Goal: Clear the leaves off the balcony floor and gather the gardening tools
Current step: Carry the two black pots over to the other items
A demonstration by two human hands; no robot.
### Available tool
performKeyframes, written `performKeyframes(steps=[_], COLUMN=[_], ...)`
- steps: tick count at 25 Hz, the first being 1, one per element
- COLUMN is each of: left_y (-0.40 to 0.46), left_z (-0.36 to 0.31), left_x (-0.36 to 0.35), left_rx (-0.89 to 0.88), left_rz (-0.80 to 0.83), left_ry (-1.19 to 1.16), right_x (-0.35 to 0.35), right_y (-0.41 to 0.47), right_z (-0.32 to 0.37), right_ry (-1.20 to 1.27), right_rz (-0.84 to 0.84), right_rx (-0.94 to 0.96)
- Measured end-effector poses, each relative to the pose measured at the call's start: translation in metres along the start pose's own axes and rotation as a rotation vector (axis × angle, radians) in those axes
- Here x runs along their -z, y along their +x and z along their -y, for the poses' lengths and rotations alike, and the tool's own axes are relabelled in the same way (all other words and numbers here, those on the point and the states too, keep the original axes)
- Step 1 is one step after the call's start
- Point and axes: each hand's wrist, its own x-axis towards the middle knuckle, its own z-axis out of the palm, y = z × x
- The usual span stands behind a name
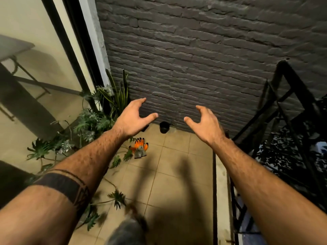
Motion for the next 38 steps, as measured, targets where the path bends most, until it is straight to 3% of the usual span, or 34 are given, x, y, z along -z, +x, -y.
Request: performKeyframes(steps=[13,23,27,32,38], left_y=[0.21,0.27,0.297,0.353,0.426], left_z=[0.095,0.059,0.075,0.165,0.354], left_x=[-0.044,-0.163,-0.204,-0.281,-0.41], left_rx=[0.277,0.393,0.467,0.493,0.45], left_rz=[0.167,0.207,0.212,0.223,0.166], left_ry=[0.059,0.164,0.192,0.195,0.232], right_x=[-0.073,-0.091,-0.122,-0.232,-0.443], right_y=[0.204,0.313,0.354,0.416,0.477], right_z=[-0.014,-0.123,-0.164,-0.216,-0.299], right_ry=[-0.041,-0.019,-0.045,-0.054,-0.058], right_rz=[0.206,0.403,0.469,0.483,0.444], right_rx=[-0.156,-0.035,0.024,0.06,0.078])
